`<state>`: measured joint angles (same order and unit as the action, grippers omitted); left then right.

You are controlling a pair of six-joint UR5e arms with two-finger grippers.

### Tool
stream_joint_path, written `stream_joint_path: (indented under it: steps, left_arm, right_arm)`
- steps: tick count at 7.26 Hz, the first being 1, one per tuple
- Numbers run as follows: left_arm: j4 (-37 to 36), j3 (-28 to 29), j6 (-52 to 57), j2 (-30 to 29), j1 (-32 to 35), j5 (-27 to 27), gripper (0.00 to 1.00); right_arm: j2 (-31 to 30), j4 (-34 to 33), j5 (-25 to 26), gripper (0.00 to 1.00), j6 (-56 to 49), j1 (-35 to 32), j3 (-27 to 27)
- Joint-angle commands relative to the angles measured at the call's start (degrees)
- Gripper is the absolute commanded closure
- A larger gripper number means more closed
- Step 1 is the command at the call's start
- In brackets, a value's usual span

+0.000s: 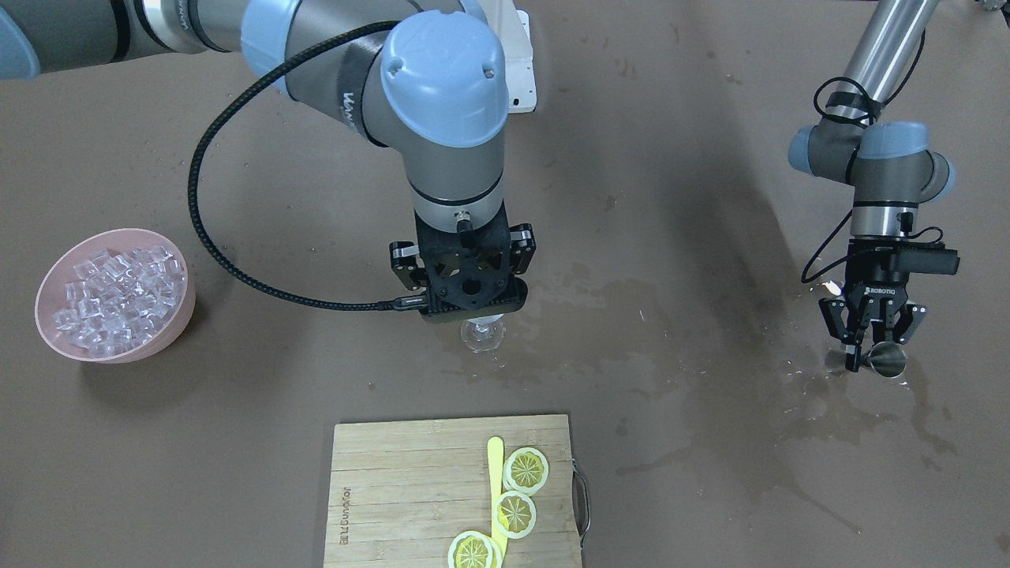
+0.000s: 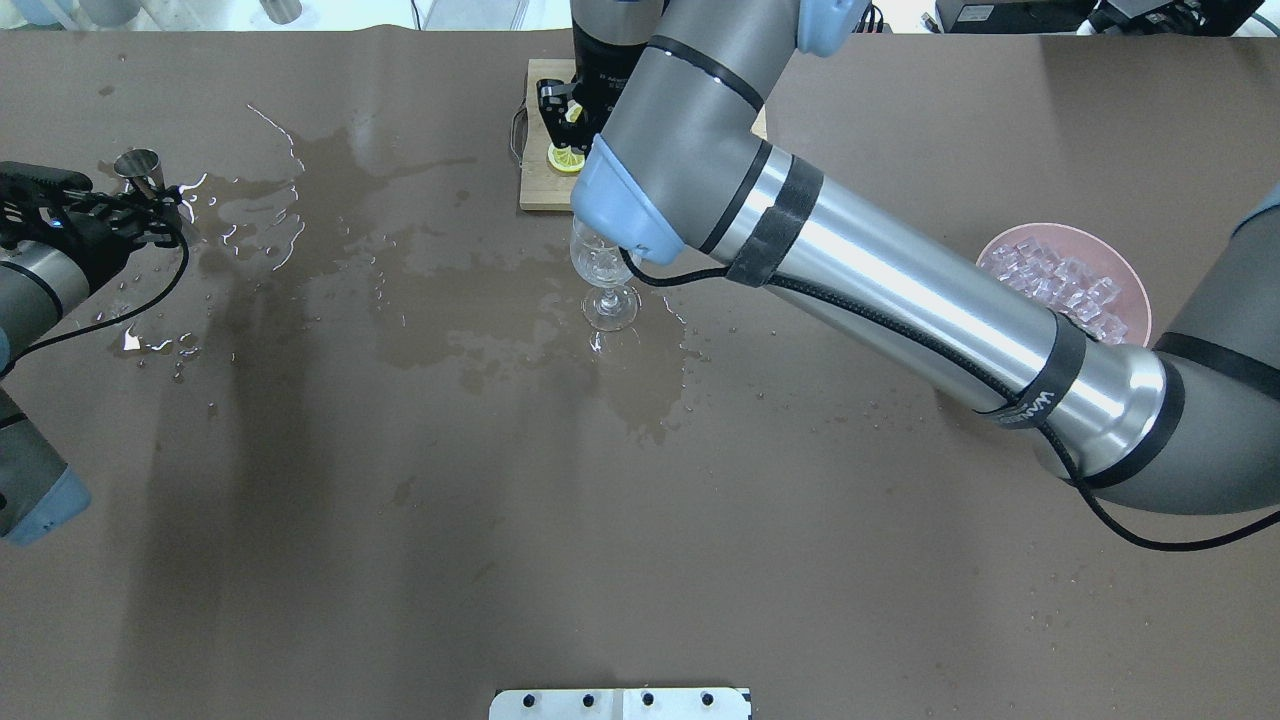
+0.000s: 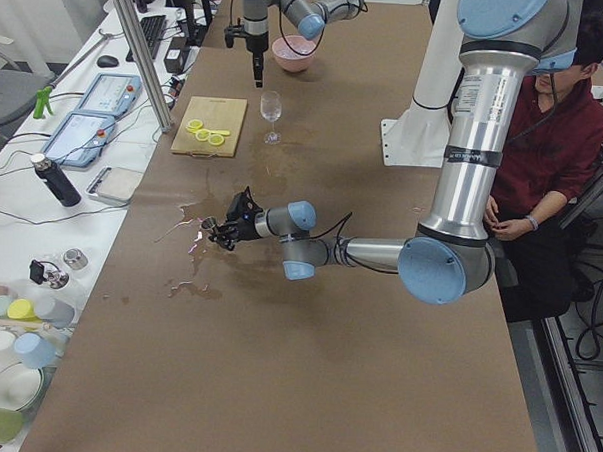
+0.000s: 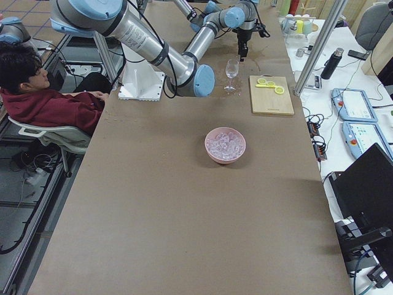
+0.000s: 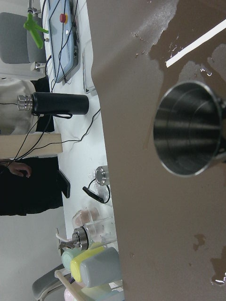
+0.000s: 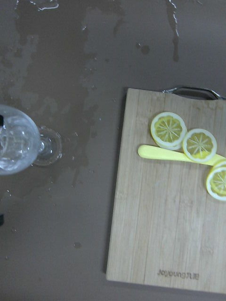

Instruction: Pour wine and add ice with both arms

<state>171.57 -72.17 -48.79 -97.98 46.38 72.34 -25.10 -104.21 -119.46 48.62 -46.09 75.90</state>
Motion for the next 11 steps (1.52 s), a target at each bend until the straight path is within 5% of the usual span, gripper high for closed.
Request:
stream_joint_path:
  steps: [1,3,6,7,8,9,11]
  left_arm:
    - [0.1,0.4,0.0,0.0,-0.1,0.0,0.56]
    - [0.1,0.4,0.0,-0.1,-0.2,0.0,0.54]
    - [0.1,0.4,0.0,0.0,-0.2,0.0,0.5]
    - [0.1,0.4,0.0,0.0,-0.2,0.0,0.4]
    - [0.3,0.1,0.0,-0.4,-0.1,0.1,0.22]
    - [0.4,-0.2,-0.2,-0.7,0.0,0.1,0.02]
    - [0.1,-1.4,-0.1,-0.5,1.3,1.1,0.02]
  right_arm:
    - [-4.9,-0.1,-2.4,0.27,-3.8,-5.3,3.0]
    - [-14.2,-0.6,-4.2,0.25,-12.0,-10.4,10.4]
    - [-16.6,-0.5,-4.6,0.23,-16.2,-13.7,10.6]
    - [-17.4,0.0,-4.7,0.21,-16.5,-15.0,10.6]
    - [-19.0,0.1,-5.2,0.03,-17.5,-15.5,10.7]
    - [-21.4,0.1,-5.2,0.0,-20.6,-16.4,11.4]
    - [-26.4,0.0,-9.1,0.0,-27.9,-20.7,11.5]
